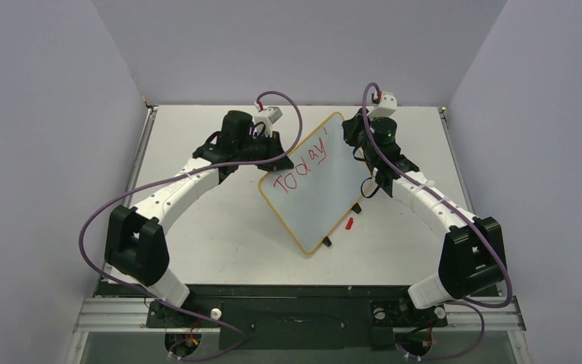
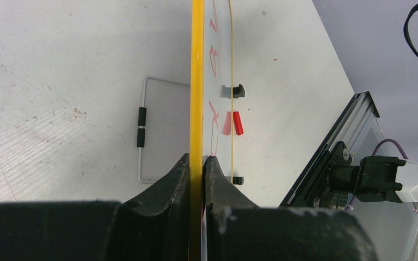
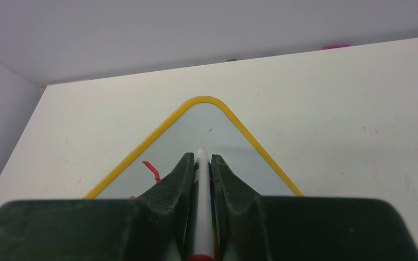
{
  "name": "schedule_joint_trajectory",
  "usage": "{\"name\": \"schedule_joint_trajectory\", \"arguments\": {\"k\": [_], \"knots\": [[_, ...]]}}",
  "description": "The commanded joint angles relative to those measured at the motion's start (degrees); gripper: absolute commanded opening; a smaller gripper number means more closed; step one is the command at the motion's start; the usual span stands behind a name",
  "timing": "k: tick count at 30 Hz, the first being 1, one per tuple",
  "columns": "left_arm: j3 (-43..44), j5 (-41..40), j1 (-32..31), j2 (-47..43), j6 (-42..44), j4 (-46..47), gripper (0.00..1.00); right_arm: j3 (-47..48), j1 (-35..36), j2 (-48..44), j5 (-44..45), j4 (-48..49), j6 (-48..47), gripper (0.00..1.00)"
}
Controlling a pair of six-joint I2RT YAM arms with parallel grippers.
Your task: Write a sentence on the whiteboard
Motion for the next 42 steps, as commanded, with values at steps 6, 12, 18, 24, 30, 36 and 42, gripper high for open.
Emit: {"name": "schedule_joint_trajectory", "arguments": {"k": [6,12,18,24,30,36,42], "knots": [[-0.1,-5.3,0.3,-2.5,6.1,0.3,0.0,3.8,-0.3,2.0,-0.8,1.5,0.1,0.0],[-0.1,-5.2,0.3,-2.4,6.1,0.2,0.0,4.6,-0.3,3.1,-0.9,1.3,0.1,0.0],[-0.1,-5.2,0.3,-2.3,6.1,0.2,0.0,4.7,-0.1,3.8,-2.4,1.5,0.7,0.0],[-0.1,-5.2,0.3,-2.4,6.1,0.2,0.0,4.6,0.2,4.2,-3.3,1.5,0.7,0.0],[-0.1,-5.2,0.3,-2.4,6.1,0.2,0.0,4.8,0.6,4.5,-4.8,0.9,0.8,0.0],[0.0,-5.2,0.3,-2.4,6.2,0.2,0.0,4.5,1.6,4.5,-5.5,0.3,0.4,0.0],[-0.1,-5.2,0.3,-2.4,6.2,0.1,0.0,3.5,2.6,4.0,-5.4,0.0,0.1,0.0]]}}
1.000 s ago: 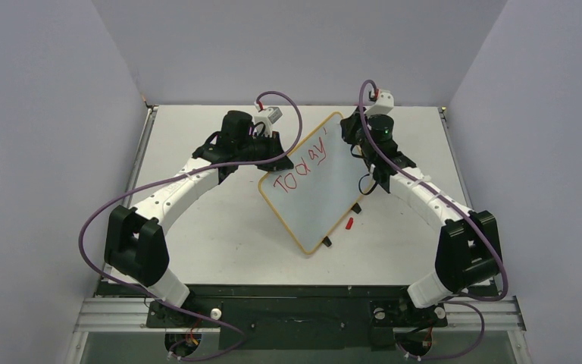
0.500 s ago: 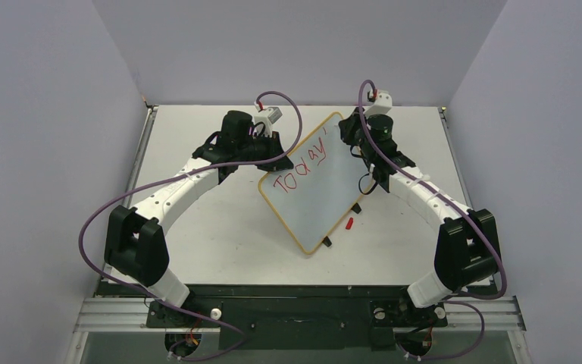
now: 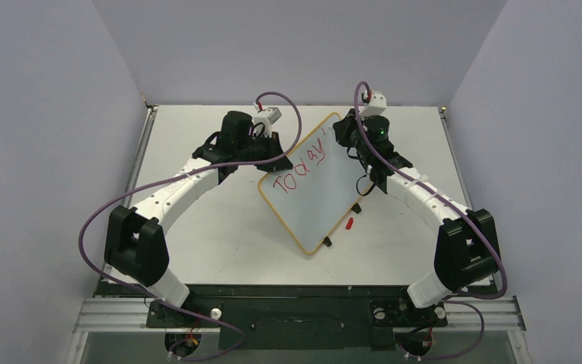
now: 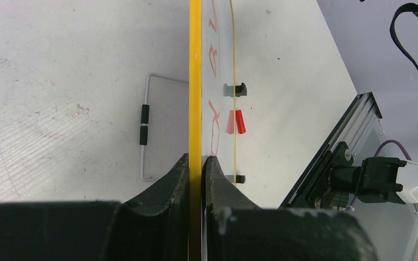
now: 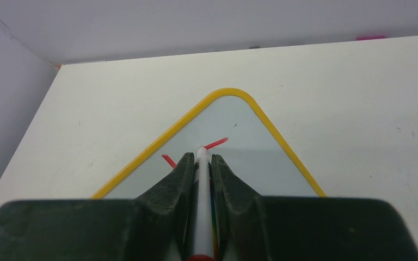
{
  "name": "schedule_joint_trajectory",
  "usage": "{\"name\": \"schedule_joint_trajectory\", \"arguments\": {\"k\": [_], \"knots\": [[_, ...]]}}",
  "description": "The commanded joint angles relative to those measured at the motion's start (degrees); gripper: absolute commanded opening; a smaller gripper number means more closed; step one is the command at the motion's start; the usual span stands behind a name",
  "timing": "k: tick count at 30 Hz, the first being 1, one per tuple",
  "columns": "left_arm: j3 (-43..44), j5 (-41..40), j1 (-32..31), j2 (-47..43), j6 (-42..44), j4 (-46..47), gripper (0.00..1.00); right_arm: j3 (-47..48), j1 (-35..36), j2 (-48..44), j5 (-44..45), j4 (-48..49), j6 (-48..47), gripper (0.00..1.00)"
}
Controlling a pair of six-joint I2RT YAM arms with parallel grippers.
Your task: Write a sentence on the whiteboard
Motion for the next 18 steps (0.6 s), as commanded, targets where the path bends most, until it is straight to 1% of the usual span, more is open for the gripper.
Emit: {"name": "schedule_joint_trajectory", "arguments": {"k": [1,18], "knots": [[0.2,-4.7,0.3,-2.1,6.2,0.6,0.0,0.9,1.3,0.2,-1.6,0.5,0.0,0.0],[0.2,-4.9,0.3,-2.3,6.3,0.6,0.0,-3.1,1.1,-1.5,1.2,0.5,0.5,0.0]]}}
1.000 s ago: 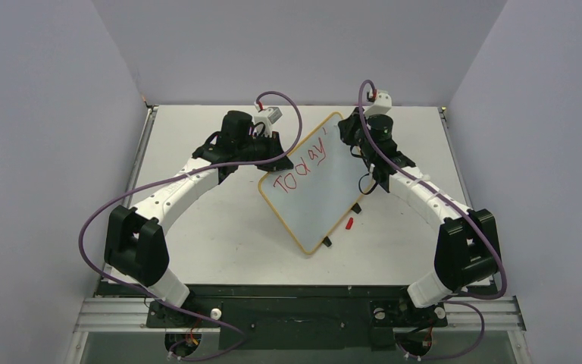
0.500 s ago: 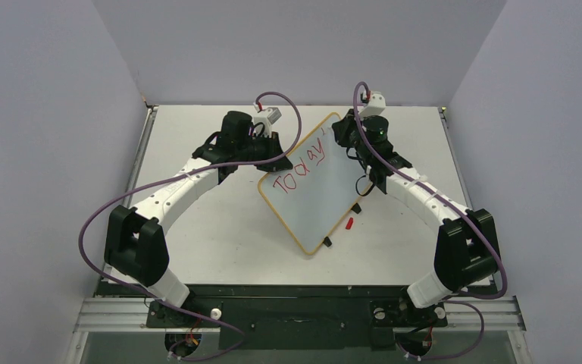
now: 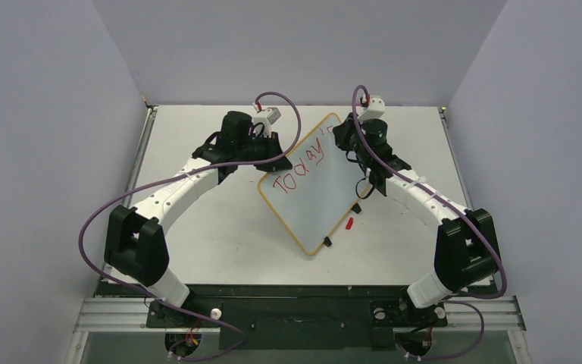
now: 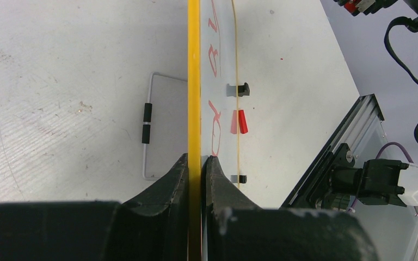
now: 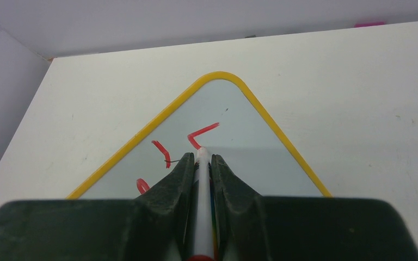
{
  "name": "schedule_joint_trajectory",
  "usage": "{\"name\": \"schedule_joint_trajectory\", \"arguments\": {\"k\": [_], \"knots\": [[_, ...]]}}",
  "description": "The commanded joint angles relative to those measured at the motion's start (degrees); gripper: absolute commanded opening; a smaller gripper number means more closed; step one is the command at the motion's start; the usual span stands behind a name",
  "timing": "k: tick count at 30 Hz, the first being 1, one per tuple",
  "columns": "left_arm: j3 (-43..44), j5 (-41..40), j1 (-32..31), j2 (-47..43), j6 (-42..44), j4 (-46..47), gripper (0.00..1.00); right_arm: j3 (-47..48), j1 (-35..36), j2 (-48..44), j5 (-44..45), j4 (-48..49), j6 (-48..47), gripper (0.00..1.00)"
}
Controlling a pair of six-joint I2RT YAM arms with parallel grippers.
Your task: Write a sentence on the whiteboard
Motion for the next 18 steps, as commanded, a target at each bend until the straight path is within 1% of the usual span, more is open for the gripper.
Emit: {"name": "schedule_joint_trajectory", "arguments": {"k": [1,12,18], "knots": [[0.3,-4.3,0.2,-2.4,6.5,1.0,0.0,-1.4,0.6,-1.4,0.8,0.3,0.4,0.0],[0.3,-4.4,0.2,-2.4,6.5,1.0,0.0,-0.9,-1.1,0.0,1.7,-0.9,0.5,0.0],[0.2,-4.3,0.2,-2.5,6.5,1.0,0.0,-1.4,-1.2,0.1,4.1,-1.4,0.3,0.0]]}}
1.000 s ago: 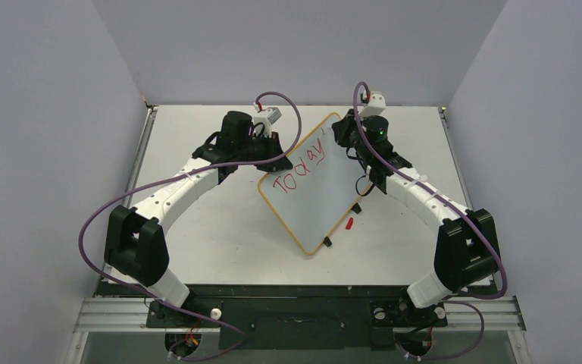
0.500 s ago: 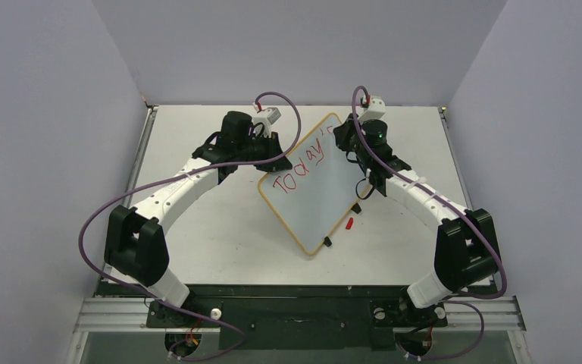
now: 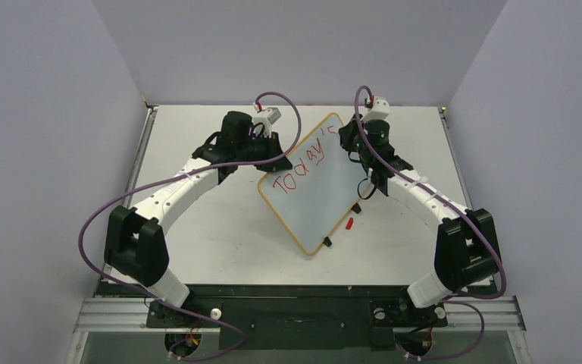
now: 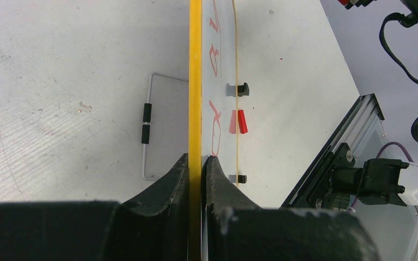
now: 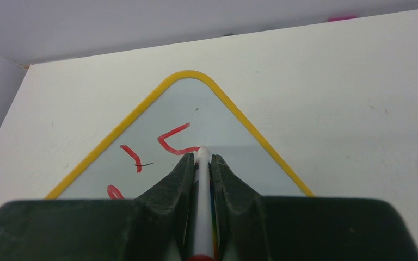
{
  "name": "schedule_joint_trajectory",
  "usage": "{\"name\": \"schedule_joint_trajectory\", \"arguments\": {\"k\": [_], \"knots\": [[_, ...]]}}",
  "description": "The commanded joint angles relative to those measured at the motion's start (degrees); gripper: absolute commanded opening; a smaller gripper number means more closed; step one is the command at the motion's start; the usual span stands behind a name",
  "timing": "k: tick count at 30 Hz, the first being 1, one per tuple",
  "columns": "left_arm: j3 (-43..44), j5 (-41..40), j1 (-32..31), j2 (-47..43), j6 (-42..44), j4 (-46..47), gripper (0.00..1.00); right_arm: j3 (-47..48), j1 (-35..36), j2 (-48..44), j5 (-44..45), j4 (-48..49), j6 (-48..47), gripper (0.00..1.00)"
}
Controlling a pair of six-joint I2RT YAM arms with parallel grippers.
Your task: Write a sentence on the whiteboard
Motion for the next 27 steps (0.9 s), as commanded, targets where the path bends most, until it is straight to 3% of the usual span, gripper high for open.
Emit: {"name": "schedule_joint_trajectory", "arguments": {"k": [1,17,27], "knots": [[0.2,-4.2,0.3,-2.4,6.3,0.9,0.0,-0.9,0.0,0.1,1.7,-0.9,0.4,0.0],[0.2,-4.2,0.3,-2.3,6.3,1.0,0.0,-4.4,0.0,-2.6,-0.1,-1.1,3.3,0.0],[0.1,-4.2,0.3,-2.1,6.3,1.1,0.0,-4.9,0.8,-6.3,-8.2,0.3,6.3,0.0]]}}
